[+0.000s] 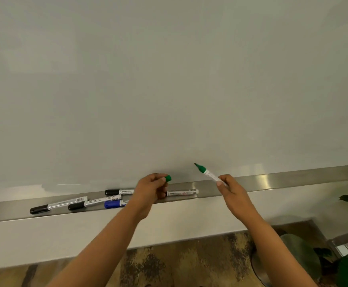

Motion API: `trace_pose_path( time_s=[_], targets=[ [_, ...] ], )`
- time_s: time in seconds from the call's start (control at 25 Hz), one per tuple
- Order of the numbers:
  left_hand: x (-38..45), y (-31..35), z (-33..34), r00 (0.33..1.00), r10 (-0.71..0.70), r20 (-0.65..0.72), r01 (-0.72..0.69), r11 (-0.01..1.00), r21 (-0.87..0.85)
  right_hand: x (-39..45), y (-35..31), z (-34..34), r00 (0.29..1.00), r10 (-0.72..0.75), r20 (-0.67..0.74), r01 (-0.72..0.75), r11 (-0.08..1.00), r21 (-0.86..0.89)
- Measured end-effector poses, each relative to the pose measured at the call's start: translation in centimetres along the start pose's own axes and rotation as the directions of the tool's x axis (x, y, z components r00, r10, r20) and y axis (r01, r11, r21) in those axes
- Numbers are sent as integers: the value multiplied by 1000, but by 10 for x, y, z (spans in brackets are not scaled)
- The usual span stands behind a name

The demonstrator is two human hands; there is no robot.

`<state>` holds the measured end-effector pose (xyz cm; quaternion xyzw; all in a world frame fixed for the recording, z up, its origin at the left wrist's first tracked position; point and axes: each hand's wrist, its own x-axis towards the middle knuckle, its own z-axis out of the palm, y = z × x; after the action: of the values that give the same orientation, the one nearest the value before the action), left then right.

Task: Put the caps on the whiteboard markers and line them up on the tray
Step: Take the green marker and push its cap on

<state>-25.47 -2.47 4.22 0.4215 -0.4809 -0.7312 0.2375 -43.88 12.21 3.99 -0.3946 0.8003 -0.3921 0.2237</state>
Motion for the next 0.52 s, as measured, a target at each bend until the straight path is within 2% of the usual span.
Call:
trace_pose_path(
  time_s=[0.08, 0.2, 0.52],
  targets=[
    [-10, 10, -28, 1000, -24, -17, 23, 995, -96, -3, -20, 21, 996, -71, 56, 73, 996, -50],
    [-20, 17, -45, 1000, -11, 15, 13, 992, -124, -3, -38, 39, 989, -116, 95, 126, 986, -110],
    [-46, 32, -89, 998, 54, 46, -54, 998, 10, -18, -84, 79, 972, -200, 120, 222, 951, -216]
  ],
)
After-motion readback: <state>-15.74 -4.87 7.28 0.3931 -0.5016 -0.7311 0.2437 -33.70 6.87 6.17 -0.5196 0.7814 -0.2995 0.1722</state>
